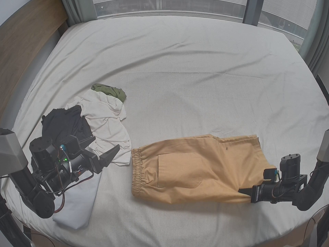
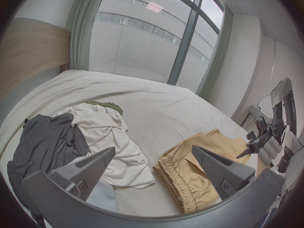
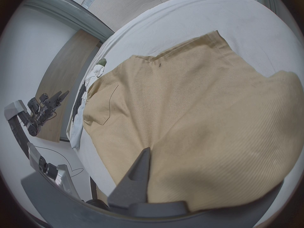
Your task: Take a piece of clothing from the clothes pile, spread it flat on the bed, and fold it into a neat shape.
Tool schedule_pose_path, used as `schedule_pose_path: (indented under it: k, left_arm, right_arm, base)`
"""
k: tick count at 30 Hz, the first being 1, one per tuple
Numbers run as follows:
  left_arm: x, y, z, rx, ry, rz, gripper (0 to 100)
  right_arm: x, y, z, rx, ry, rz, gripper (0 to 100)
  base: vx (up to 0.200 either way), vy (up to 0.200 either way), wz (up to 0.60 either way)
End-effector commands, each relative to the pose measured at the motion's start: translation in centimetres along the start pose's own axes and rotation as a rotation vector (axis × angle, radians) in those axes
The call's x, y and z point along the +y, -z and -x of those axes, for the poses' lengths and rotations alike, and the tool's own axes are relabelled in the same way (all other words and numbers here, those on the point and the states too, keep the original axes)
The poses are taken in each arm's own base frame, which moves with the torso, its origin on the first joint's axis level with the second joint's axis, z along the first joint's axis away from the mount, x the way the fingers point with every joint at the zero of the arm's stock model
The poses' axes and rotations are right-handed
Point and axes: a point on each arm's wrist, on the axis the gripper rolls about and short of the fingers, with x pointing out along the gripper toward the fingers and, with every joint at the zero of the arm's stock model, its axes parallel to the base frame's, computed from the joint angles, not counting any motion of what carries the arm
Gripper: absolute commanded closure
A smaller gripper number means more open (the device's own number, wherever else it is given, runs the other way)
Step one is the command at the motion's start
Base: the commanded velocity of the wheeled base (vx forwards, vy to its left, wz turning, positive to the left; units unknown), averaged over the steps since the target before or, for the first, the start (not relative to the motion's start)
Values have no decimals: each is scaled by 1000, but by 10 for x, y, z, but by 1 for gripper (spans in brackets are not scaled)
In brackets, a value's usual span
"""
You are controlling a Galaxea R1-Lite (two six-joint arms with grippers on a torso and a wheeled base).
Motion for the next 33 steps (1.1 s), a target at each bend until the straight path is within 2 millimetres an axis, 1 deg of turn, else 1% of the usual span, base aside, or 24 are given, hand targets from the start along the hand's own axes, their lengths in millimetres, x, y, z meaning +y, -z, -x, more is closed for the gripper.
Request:
schedule_pose_path:
  k: [1,10,11,15,19,21,22,24,25,26,29,30,31,33]
  left_arm:
    - [0,0,0,0,0,1,0]
    - [0,0,0,0,1,0,0]
    - [0,0,0,0,1,0,0]
    - [0,0,0,0,1,0,0]
    - [0,-1,0,-2,0,0,0]
    - [0,0,0,0,1,0,0]
    - [0,0,0,0,1,0,0]
    - [0,-1,0,-2,1,0,0]
    - [0,-1,0,-2,1,0,0]
    - [0,-1,0,-2,0,0,0]
    - [0,1,0,4,1,2,0]
    - [0,1,0,6,-1,2,0]
    - [0,1,0,3,1,1,0]
    - [0,1,0,3,2,3,0]
  right_arm:
    - [-3,6,4,17,12,-15,100]
    - [-6,3,5,-23,48,-15,100]
    - [-6,3,5,-25,47,-14,0]
    - [-3,8,9,-34,51,-14,0]
    - [-5,8,14,-73,104,-21,0]
    - [-15,8,22,-117,155,-50,0]
    - [-15,8,22,-117,155,-50,0]
    - [-24,6,34,-182,192,-71,0]
    - [-24,6,35,-186,193,-71,0]
    - [-29,7,42,-221,214,-82,0]
    - [-42,0,56,-306,273,-113,0]
    - [-43,-1,58,-314,279,-116,0]
    - [-48,-4,65,-351,304,-125,0]
    - [-51,-6,71,-389,320,-126,0]
  base:
    - [0,0,0]
    - [0,0,0]
    - [0,0,0]
    - [0,0,0]
    - [0,0,0]
    - [0,0,0]
    - [0,0,0]
    - [0,0,0]
    - [0,0,0]
    - [0,0,0]
    - [0,0,0]
    - [0,0,0]
    - [0,0,0]
    - [0,0,0]
